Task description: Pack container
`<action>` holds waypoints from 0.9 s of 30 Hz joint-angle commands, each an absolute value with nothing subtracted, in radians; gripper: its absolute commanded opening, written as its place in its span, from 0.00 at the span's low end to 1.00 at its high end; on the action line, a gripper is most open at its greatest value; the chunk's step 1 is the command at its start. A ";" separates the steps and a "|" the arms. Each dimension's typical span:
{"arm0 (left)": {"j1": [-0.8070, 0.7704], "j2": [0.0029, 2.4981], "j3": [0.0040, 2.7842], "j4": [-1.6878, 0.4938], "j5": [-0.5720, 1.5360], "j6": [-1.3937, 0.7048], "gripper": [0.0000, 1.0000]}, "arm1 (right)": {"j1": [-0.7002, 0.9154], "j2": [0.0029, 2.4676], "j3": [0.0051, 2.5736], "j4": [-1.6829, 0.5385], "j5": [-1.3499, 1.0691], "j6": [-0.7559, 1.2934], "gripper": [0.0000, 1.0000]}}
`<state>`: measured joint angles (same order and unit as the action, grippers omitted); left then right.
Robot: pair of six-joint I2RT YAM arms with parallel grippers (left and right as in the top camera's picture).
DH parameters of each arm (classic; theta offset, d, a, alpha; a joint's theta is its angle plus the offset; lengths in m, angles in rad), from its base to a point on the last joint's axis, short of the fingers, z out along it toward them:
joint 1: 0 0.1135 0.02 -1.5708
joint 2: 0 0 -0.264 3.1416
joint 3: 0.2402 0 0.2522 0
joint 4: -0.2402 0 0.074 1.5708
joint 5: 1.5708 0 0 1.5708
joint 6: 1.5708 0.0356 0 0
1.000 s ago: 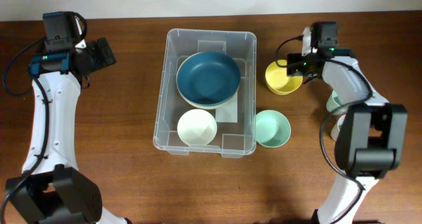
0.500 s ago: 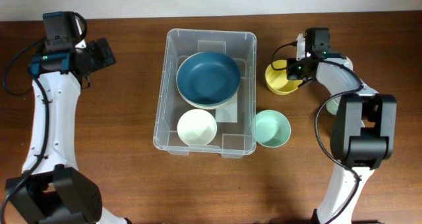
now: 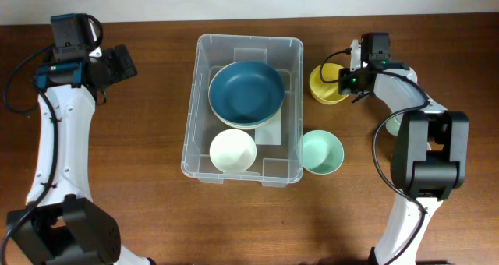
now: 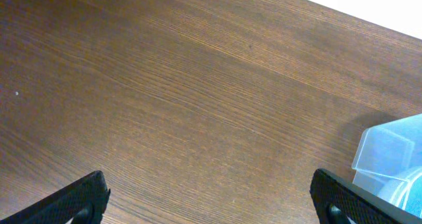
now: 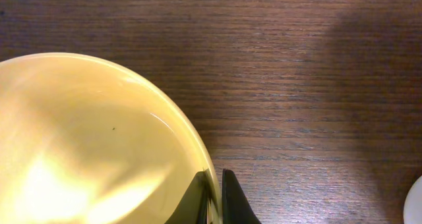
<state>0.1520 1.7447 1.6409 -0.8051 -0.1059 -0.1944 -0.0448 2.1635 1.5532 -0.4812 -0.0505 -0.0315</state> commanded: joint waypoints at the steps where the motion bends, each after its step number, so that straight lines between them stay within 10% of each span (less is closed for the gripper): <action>1: 0.154 1.733 1.657 -0.805 -0.110 -0.192 1.00 | -0.041 2.141 1.578 -0.487 -0.049 -0.036 0.04; 22: 0.154 1.733 1.657 -0.805 -0.110 -0.192 1.00 | -0.041 1.857 1.685 -0.633 0.012 -0.037 0.04; 27: 0.154 1.733 1.657 -0.805 -0.110 -0.192 1.00 | -0.040 1.974 1.683 -0.597 -0.038 -0.037 0.72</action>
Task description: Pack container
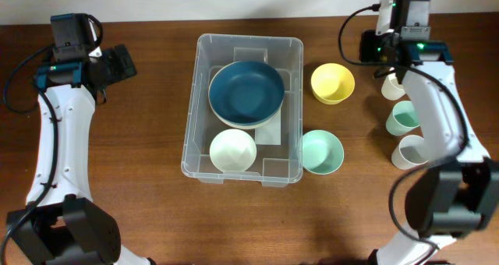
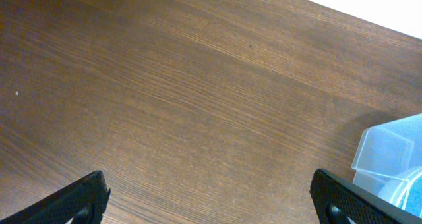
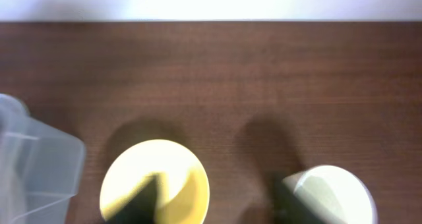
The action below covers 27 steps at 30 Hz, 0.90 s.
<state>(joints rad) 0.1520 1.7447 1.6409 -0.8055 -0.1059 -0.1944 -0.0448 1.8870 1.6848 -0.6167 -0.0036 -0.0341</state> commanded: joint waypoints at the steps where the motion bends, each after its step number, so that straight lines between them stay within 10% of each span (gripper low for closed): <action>1: 0.154 1.733 1.657 -0.805 -0.110 -0.192 1.00 | -0.040 1.990 1.683 -0.583 -0.047 -0.038 0.78; 8: 0.154 1.733 1.657 -0.805 -0.110 -0.192 1.00 | -0.040 2.114 1.683 -0.474 -0.067 -0.049 0.83; 22: 0.154 1.733 1.657 -0.805 -0.110 -0.192 1.00 | -0.040 2.219 1.683 -0.529 -0.210 -0.219 0.62; 27: 0.154 1.733 1.657 -0.805 -0.110 -0.192 1.00 | -0.042 2.219 1.683 -0.530 -0.196 -0.232 0.11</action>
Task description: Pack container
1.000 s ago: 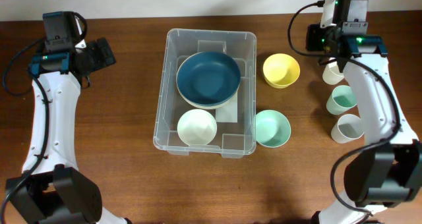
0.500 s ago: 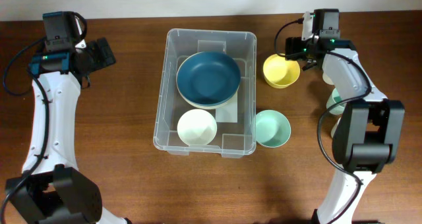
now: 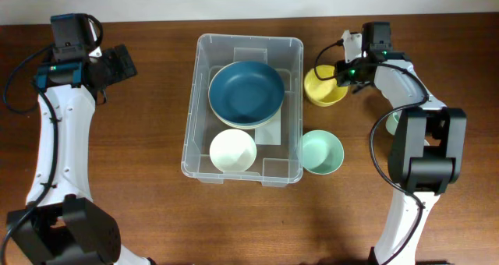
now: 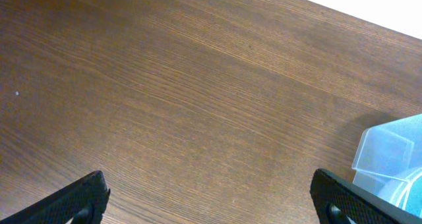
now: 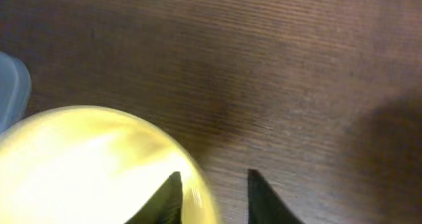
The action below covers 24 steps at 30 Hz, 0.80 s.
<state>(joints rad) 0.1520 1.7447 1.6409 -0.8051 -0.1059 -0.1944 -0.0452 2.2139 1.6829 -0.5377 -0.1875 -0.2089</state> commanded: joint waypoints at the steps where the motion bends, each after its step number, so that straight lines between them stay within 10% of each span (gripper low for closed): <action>1: 0.154 1.733 1.657 -0.805 -0.110 -0.192 1.00 | -0.042 2.219 1.683 -0.526 -0.190 -0.232 0.07; 18: 0.154 1.733 1.657 -0.805 -0.110 -0.193 1.00 | -0.047 2.234 1.683 -0.493 -0.146 -0.232 0.04; 21: 0.154 1.733 1.657 -0.805 -0.110 -0.192 1.00 | -0.048 2.234 1.683 -0.494 -0.146 -0.232 0.43; 24: 0.154 1.733 1.657 -0.805 -0.110 -0.192 1.00 | -0.048 2.234 1.683 -0.505 -0.146 -0.232 0.45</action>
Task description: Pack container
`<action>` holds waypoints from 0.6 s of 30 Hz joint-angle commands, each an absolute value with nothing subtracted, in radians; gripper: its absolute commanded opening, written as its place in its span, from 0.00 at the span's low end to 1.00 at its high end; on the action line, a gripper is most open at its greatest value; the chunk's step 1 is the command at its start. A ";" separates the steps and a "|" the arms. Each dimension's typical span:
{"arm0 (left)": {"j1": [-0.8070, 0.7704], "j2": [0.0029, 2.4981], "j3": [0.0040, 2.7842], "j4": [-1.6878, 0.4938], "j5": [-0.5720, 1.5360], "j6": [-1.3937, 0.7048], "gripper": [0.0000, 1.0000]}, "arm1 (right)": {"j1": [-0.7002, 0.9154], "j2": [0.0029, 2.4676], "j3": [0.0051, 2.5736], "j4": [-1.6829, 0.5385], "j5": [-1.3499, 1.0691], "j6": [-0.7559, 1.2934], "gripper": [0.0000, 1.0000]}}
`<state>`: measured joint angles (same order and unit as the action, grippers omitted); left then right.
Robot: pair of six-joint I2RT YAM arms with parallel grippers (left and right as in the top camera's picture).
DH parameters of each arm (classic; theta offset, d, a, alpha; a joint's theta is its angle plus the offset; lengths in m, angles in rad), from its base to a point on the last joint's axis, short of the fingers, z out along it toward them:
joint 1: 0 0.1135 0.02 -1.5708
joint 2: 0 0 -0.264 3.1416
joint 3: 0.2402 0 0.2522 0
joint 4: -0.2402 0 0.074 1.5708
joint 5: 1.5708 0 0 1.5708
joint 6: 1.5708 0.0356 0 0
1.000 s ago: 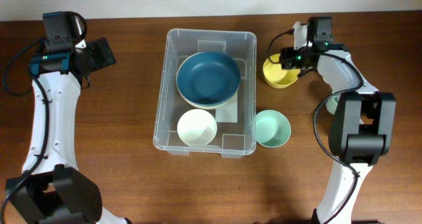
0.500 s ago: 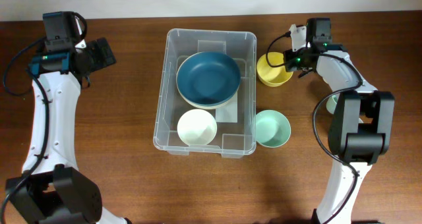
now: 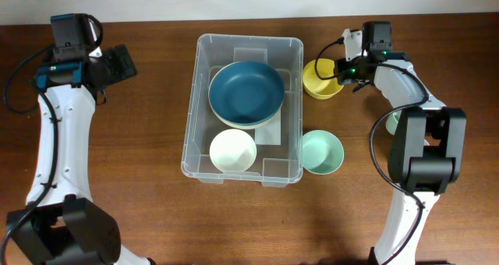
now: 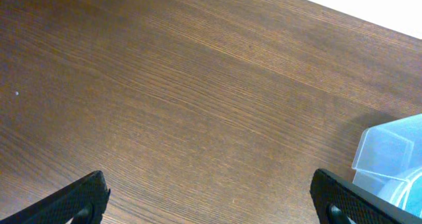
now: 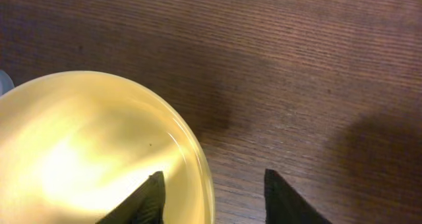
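A clear plastic container (image 3: 189,132) stands mid-table and holds a dark blue bowl (image 3: 245,92) and a white bowl (image 3: 232,150). Against its right wall, near the back, sits the yellow bowl (image 3: 320,79). My right gripper (image 3: 343,68) is low at that bowl's right edge. In the right wrist view it (image 5: 212,178) is open across the yellow bowl's (image 5: 86,151) rim, one finger inside and one over the table. A mint bowl (image 3: 322,152) lies on the table right of the container. My left gripper (image 4: 207,178) hangs open over bare wood at the far left.
The container's corner (image 4: 389,155) shows at the right edge of the left wrist view. My right arm covers the cups at the table's right side; only a sliver of one (image 3: 392,123) shows. The table's back edge meets a white wall.
My right gripper's fingers stand wider apart across the yellow bowl's rim. The bowl sits slightly further back, against the container's wall. The left arm has not moved.
My right gripper was shut on the yellow bowl's rim beside the container. Then it was raised at the back with the bowl lying free on the table. Then it was down at the rim again, fingers narrowly apart, and now they are wider.
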<state>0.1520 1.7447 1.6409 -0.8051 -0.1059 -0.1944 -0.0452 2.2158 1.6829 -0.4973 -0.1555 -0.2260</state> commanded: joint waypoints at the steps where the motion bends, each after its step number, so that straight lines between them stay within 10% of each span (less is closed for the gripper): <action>1: 0.154 1.733 1.657 -0.805 -0.110 -0.192 1.00 | -0.048 2.234 1.682 -0.509 -0.147 -0.232 0.44; 16: 0.154 1.733 1.657 -0.805 -0.110 -0.192 1.00 | -0.046 2.234 1.610 -0.452 -0.173 -0.232 0.31; 18: 0.154 1.733 1.657 -0.805 -0.110 -0.192 1.00 | -0.046 2.234 1.610 -0.443 -0.173 -0.231 0.12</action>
<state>0.1520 1.7447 1.6409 -0.8047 -0.1059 -0.1944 -0.0452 2.2196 1.6196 -0.4534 -0.1604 -0.2405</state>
